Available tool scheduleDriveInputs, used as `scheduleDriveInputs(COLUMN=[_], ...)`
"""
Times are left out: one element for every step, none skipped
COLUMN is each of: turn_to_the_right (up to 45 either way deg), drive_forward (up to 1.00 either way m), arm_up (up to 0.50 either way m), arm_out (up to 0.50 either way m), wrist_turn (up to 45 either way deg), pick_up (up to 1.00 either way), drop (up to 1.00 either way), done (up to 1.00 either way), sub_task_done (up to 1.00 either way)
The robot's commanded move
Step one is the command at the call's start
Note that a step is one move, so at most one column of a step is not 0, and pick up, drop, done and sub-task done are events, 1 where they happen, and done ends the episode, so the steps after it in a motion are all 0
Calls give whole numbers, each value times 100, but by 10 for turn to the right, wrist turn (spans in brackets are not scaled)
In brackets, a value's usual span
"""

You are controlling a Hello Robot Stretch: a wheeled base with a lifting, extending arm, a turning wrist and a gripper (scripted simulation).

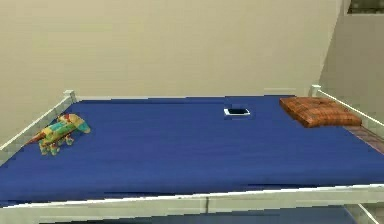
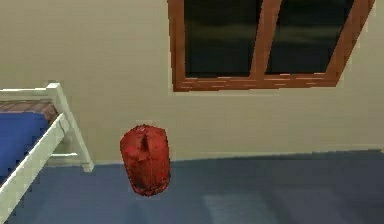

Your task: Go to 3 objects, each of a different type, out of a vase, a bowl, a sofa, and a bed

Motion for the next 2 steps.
scheduleDriveInputs(turn_to_the_right=[0,450], drive_forward=[0,0], arm_up=[0,0], arm_out=[0,0], wrist_turn=[0,0], pick_up=[0,0], drop=[0,0], done=[0,0], sub_task_done=[100,0])
